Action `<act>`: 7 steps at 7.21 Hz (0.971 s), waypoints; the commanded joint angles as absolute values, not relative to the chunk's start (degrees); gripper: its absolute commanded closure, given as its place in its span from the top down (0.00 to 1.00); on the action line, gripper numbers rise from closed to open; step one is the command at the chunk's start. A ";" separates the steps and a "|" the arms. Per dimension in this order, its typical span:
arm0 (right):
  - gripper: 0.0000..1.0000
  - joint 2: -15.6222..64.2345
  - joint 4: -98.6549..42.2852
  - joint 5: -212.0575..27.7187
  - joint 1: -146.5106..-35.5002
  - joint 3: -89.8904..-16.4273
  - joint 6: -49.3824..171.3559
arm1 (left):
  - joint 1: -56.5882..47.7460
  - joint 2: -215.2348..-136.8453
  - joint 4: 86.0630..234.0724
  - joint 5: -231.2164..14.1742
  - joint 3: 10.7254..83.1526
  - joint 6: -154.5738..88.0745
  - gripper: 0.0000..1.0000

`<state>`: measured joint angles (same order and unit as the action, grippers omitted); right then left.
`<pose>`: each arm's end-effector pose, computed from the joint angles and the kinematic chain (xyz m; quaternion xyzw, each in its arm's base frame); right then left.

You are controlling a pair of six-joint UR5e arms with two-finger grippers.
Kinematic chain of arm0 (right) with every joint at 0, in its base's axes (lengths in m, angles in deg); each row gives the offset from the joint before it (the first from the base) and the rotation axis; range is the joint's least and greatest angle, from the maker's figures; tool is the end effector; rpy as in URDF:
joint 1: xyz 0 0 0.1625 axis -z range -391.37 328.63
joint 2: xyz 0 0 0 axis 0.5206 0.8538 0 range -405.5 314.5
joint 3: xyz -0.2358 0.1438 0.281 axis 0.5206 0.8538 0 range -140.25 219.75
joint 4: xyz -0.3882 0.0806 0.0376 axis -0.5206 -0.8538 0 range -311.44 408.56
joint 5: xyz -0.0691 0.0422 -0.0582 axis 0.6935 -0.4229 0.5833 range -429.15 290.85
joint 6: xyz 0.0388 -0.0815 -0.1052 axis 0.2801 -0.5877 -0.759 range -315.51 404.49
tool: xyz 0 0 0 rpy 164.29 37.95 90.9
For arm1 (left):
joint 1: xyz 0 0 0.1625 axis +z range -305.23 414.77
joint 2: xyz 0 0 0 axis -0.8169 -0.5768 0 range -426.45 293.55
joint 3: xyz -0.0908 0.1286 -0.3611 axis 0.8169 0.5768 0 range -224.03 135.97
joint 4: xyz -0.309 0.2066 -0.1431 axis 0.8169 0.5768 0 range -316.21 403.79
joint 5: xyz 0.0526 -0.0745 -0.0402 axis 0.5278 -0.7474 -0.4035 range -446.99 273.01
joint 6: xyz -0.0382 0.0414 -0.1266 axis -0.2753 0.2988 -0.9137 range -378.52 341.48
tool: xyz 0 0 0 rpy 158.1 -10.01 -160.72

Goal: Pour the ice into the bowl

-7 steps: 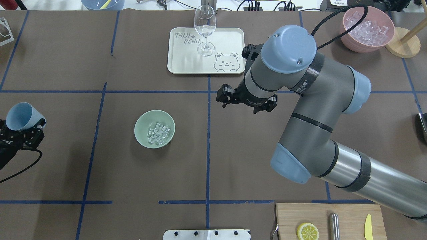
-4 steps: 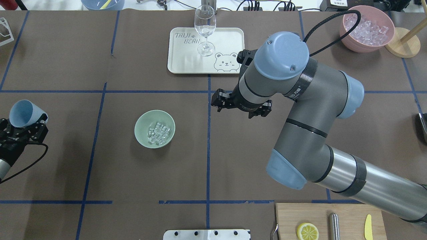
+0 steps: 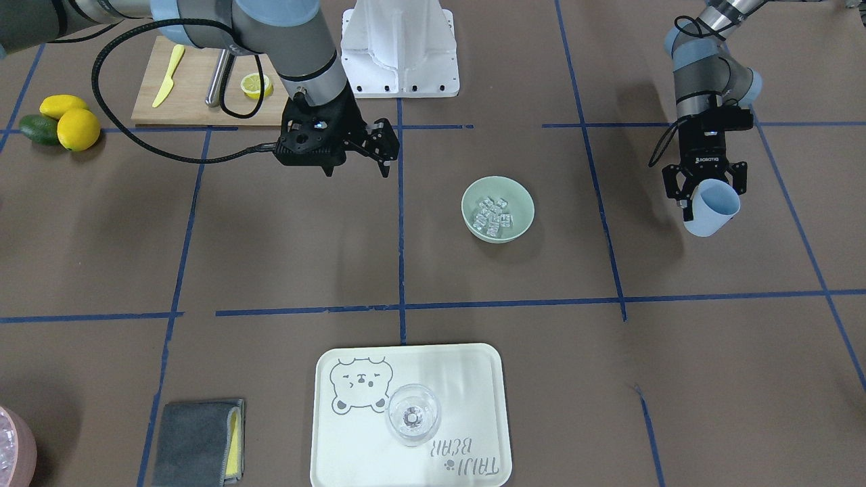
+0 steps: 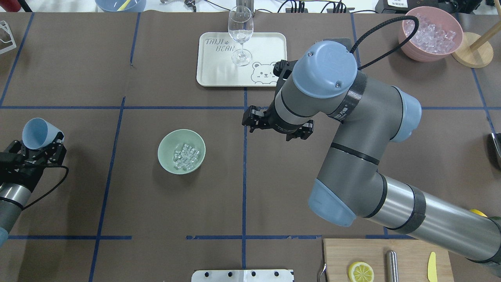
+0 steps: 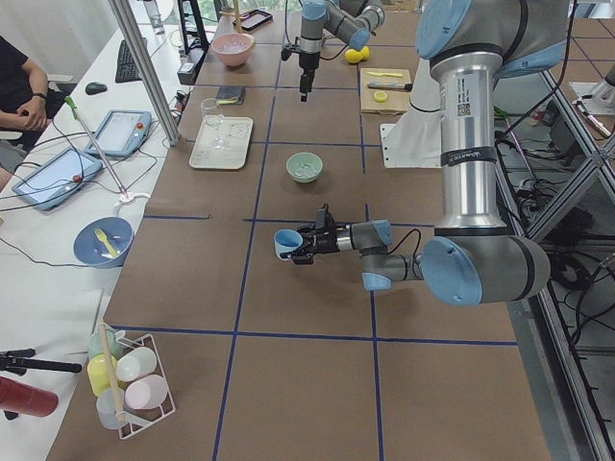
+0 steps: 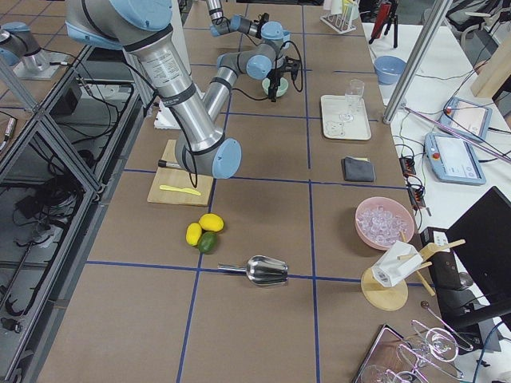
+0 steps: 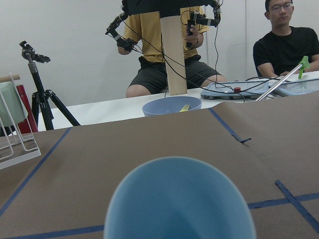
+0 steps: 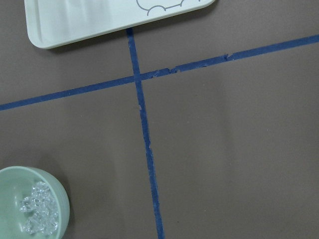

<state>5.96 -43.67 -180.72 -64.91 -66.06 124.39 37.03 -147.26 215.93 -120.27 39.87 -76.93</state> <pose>-0.4773 -0.4150 0.1661 0.0043 -0.4630 0.0988 0.8808 0.3130 -0.3617 0.5886 0.5626 0.2751 -0.1712 0.7606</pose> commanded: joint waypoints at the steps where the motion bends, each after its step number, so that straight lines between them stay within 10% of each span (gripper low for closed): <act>1: 1.00 5.91 -43.55 -180.68 -64.77 -65.99 124.55 | 37.11 -147.39 215.62 -120.65 39.55 -76.97 0.00; 3: 1.00 5.83 -43.55 -180.68 -64.77 -66.07 124.47 | 37.20 -147.22 215.88 -123.44 39.20 -76.97 0.00; 7: 1.00 5.83 -43.55 -180.68 -64.77 -66.25 124.47 | 37.20 -145.73 215.79 -126.63 39.20 -76.70 0.51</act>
<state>5.83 -43.55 -180.68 -64.77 -66.20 124.47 37.19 -146.31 215.91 -126.12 39.20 -76.74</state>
